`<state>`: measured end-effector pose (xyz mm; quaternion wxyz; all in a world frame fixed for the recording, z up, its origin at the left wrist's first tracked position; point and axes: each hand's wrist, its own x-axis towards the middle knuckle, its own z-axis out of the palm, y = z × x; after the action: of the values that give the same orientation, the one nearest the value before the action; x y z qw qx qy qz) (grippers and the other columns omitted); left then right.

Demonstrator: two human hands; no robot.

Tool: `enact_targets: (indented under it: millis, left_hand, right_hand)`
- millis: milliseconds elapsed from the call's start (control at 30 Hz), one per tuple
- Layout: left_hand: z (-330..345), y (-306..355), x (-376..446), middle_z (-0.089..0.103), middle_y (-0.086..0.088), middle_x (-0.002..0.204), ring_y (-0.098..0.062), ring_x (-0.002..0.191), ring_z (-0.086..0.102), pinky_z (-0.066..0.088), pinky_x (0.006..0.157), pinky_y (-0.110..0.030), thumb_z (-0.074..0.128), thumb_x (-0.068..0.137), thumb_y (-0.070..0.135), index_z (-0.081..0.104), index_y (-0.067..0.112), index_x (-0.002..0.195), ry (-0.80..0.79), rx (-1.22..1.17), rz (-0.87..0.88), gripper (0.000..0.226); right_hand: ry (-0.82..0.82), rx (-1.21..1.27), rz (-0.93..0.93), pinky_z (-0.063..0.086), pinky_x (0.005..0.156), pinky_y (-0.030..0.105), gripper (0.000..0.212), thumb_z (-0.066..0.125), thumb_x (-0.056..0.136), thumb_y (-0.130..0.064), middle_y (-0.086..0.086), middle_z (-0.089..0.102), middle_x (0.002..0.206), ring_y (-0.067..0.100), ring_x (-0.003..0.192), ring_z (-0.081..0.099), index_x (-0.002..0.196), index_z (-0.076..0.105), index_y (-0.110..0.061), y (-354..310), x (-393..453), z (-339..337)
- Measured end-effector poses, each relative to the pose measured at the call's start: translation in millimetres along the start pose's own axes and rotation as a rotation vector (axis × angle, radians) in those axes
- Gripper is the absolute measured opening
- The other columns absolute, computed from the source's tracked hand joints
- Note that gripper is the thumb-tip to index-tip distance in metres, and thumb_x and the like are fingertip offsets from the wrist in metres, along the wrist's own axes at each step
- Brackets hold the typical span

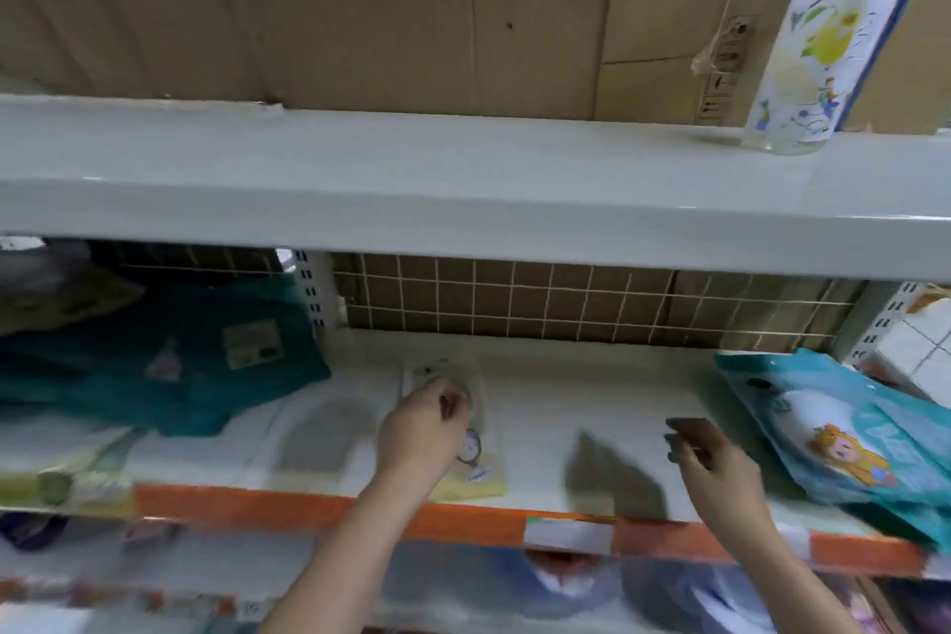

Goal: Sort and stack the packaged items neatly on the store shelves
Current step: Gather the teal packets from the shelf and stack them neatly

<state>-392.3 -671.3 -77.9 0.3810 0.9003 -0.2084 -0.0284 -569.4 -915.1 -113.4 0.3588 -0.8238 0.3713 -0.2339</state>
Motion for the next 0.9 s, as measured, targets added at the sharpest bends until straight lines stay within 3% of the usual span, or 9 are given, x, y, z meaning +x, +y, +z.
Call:
enact_targets:
  millis: [67,167,233,367,467,600,733,900]
  left_hand:
    - [-43.9,-37.0,-2.5,0.063,0.002,0.088,-0.018,0.077,0.06,0.042,0.059,-0.025,0.048,0.095,0.029,0.06,0.024,0.096,0.065,-0.017,-0.029,0.013]
    - [-103.8,-97.6,-5.7,0.065,-0.001,0.091,-0.02,0.082,0.06,0.043,0.067,-0.029,0.046,0.095,0.026,0.062,0.022,0.1,0.124,-0.045,-0.099,0.016]
    - [-141.1,-135.5,-9.6,0.064,-0.001,0.09,-0.022,0.084,0.059,0.043,0.069,-0.031,0.047,0.095,0.025,0.061,0.021,0.099,0.174,-0.046,-0.132,0.015]
    - [-205.8,-205.7,-17.8,0.063,0.001,0.077,-0.02,0.071,0.057,0.036,0.056,-0.03,0.049,0.095,0.023,0.058,0.023,0.089,0.235,-0.044,-0.18,0.011]
    - [-245.0,-250.0,-20.0,0.065,-0.002,0.076,-0.026,0.074,0.059,0.04,0.061,-0.033,0.052,0.092,0.023,0.061,0.023,0.088,0.27,-0.045,-0.234,0.01]
    - [-295.4,-293.9,-27.3,0.063,0.006,0.071,-0.017,0.068,0.057,0.04,0.057,-0.03,0.052,0.091,0.021,0.062,0.025,0.086,0.317,-0.038,-0.279,0.011]
    - [-341.1,-328.3,-33.1,0.063,-0.004,0.078,-0.03,0.077,0.056,0.041,0.065,-0.034,0.053,0.092,0.018,0.06,0.023,0.084,0.395,-0.072,-0.299,0.012]
    - [-376.8,-355.8,-36.7,0.062,-0.005,0.088,-0.029,0.083,0.054,0.04,0.067,-0.035,0.052,0.092,0.023,0.061,0.025,0.09,0.465,-0.074,-0.363,0.01]
  right_hand:
    - [-0.054,0.028,-0.01,0.051,0.069,0.036,0.022,0.052,0.092,-0.011,0.004,0.071,0.094,0.021,0.08,0.068,0.105,0.061,-0.027,-28.0,-9.7,29.6]
    - [-0.133,0.036,-0.031,0.05,0.064,0.033,0.022,0.051,0.093,-0.013,0.002,0.069,0.094,0.021,0.078,0.067,0.108,0.061,-0.025,-73.3,-29.4,74.4]
    - [-0.18,0.045,-0.032,0.049,0.066,0.035,0.022,0.052,0.091,-0.012,0.001,0.07,0.091,0.021,0.077,0.067,0.105,0.062,-0.026,-102.7,-45.5,104.0]
    - [-0.267,0.09,-0.018,0.052,0.074,0.038,0.019,0.054,0.091,-0.013,-0.002,0.072,0.089,0.018,0.079,0.068,0.103,0.063,-0.025,-151.5,-77.1,164.8]
    - [-0.304,0.145,-0.008,0.051,0.077,0.037,0.017,0.053,0.093,-0.012,0.004,0.071,0.092,0.017,0.083,0.068,0.104,0.062,-0.021,-184.3,-98.5,207.8]
    - [-0.359,0.199,-0.021,0.049,0.073,0.031,0.014,0.052,0.094,-0.012,0.005,0.068,0.096,0.015,0.083,0.067,0.103,0.061,-0.02,-230.4,-122.7,257.4]
    - [-0.41,0.202,-0.052,0.049,0.068,0.023,0.014,0.053,0.094,-0.013,0.001,0.067,0.095,0.014,0.081,0.067,0.101,0.062,-0.02,-270.3,-142.4,300.7]
    - [-0.471,0.173,-0.099,0.052,0.075,0.031,0.011,0.055,0.094,-0.014,0.0,0.066,0.096,0.016,0.083,0.066,0.097,0.06,-0.024,-318.8,-143.4,343.9]
